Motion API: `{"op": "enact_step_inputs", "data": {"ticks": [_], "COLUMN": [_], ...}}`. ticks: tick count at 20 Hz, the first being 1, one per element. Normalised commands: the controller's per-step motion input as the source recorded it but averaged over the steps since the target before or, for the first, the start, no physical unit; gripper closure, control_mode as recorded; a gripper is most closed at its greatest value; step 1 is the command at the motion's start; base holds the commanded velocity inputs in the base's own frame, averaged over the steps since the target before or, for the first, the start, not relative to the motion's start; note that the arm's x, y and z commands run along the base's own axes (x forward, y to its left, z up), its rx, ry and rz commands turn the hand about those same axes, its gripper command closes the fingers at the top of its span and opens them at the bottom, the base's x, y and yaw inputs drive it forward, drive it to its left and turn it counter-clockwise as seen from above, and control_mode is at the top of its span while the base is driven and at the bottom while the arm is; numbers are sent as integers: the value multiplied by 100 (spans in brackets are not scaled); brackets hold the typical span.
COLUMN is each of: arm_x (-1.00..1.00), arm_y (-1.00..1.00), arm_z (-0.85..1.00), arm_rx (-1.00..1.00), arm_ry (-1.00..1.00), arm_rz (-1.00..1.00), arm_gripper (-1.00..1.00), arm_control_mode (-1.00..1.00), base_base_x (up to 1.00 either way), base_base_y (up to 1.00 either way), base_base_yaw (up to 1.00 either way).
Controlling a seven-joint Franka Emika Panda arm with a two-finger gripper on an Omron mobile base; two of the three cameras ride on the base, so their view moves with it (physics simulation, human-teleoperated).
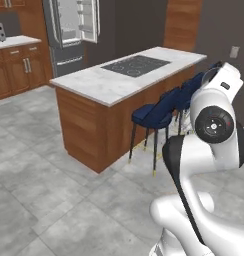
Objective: There is a bowl on the dining counter. Grab a lemon wedge from the fridge and place it in the bowl. Then get the liquor bottle and glass cup from the cabinet and place them next to the bowl.
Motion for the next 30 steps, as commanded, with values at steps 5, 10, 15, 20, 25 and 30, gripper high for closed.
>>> {"op": "enact_step_inputs", "data": {"ticks": [5, 10, 15, 20, 25, 30], "arm_x": [0, 0, 0, 0, 0, 0], "arm_y": [0, 0, 0, 0, 0, 0], "arm_z": [0, 0, 0, 0, 0, 0], "arm_rx": [0, 0, 0, 0, 0, 0], "arm_ry": [0, 0, 0, 0, 0, 0], "arm_rz": [0, 0, 0, 0, 0, 0], "arm_gripper": [100, 100, 100, 100, 100, 100], "arm_control_mode": [100, 100, 100, 100, 100, 100], "base_base_x": [-100, -100, -100, -100, -98, -88], "base_base_y": [-66, -72, -80, -89, -90, -97], "base_base_yaw": [-7, -7, -5, -4, -4, -3]}}
